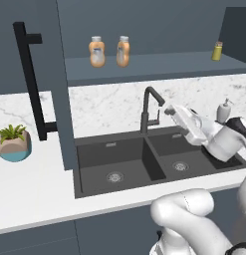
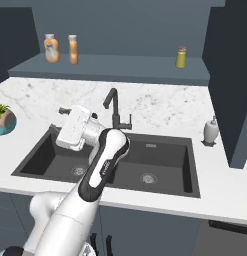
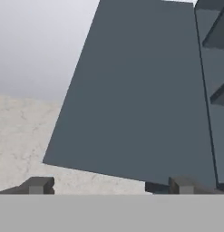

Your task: Put the shaker and condiment bottle from the counter next to their counterparts in the cabinet.

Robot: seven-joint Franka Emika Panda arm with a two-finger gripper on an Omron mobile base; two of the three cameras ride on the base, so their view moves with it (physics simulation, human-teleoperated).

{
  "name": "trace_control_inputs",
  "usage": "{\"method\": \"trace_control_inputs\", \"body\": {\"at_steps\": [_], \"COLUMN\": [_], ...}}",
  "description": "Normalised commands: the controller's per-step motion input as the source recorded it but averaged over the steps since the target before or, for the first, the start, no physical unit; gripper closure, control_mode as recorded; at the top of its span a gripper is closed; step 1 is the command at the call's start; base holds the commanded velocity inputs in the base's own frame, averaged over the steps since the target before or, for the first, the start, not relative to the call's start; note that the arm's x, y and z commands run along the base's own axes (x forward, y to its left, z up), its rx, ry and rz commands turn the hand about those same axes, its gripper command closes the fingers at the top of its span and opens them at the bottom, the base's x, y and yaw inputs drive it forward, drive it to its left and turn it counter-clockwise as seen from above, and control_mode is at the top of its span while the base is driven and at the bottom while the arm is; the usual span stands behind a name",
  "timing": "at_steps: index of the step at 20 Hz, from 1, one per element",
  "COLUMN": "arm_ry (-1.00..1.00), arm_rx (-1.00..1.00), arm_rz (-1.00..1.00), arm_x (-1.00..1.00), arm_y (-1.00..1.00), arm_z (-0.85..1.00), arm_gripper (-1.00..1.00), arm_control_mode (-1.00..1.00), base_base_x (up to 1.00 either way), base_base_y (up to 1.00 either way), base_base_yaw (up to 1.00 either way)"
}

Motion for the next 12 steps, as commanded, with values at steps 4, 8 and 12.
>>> {"method": "trace_control_inputs", "body": {"at_steps": [4,8,12], "arm_ry": [0.0,0.0,0.0], "arm_rx": [0.0,0.0,0.0], "arm_rz": [0.51,0.47,0.46], "arm_x": [0.09,0.28,0.19], "arm_y": [0.0,0.0,0.0], "arm_z": [-0.22,-0.2,-0.2], "arm_gripper": [-1.0,-1.0,-1.0], "arm_control_mode": [-1.0,-1.0,-1.0], "base_base_x": [0.0,0.0,0.0], "base_base_y": [0.0,0.0,0.0], "base_base_yaw": [0.0,0.0,0.0]}}
